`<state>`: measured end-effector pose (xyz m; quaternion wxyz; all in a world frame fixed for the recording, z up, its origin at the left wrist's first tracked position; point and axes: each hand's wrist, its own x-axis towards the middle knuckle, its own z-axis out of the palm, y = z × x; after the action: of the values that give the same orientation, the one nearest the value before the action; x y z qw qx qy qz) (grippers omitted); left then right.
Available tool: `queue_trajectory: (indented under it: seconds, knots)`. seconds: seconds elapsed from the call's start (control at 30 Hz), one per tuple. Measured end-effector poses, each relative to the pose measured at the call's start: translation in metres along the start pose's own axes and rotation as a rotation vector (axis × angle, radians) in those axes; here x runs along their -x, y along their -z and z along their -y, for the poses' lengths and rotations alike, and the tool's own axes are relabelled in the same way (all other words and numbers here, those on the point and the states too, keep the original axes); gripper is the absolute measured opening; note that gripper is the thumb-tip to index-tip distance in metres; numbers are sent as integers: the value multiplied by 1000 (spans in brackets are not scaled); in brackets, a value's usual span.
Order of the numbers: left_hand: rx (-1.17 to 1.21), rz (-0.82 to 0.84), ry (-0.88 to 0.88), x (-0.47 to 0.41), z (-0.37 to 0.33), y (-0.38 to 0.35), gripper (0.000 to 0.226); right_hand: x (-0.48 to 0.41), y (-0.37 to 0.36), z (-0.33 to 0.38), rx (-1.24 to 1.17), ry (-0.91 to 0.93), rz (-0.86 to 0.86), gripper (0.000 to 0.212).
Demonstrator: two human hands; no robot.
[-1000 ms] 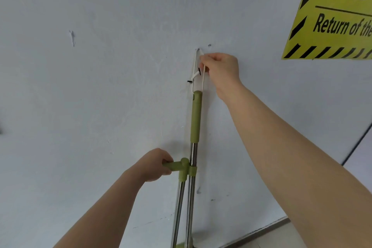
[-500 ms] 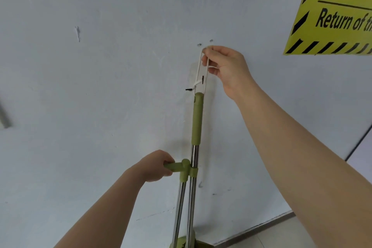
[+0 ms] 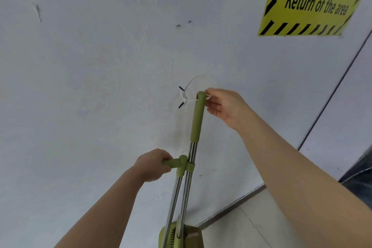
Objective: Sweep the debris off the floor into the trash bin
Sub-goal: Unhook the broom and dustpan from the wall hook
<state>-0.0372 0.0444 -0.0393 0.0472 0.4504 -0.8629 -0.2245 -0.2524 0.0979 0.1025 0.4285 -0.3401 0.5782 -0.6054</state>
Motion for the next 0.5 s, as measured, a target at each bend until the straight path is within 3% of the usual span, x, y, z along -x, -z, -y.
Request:
queue_trajectory:
  seconds: [0.13,0.23,0.5]
  knots:
    - [6,45,-43,-2,6,-6,22,18,-1,-41,163,-301,-65,28]
    - [10,89,-71,-3,13,-9,22,34,-11,-60,55,-495,-31,39]
    - [-13,273,-174,4,38,-30,18,57,-45,-96,-384,-647,-163,22]
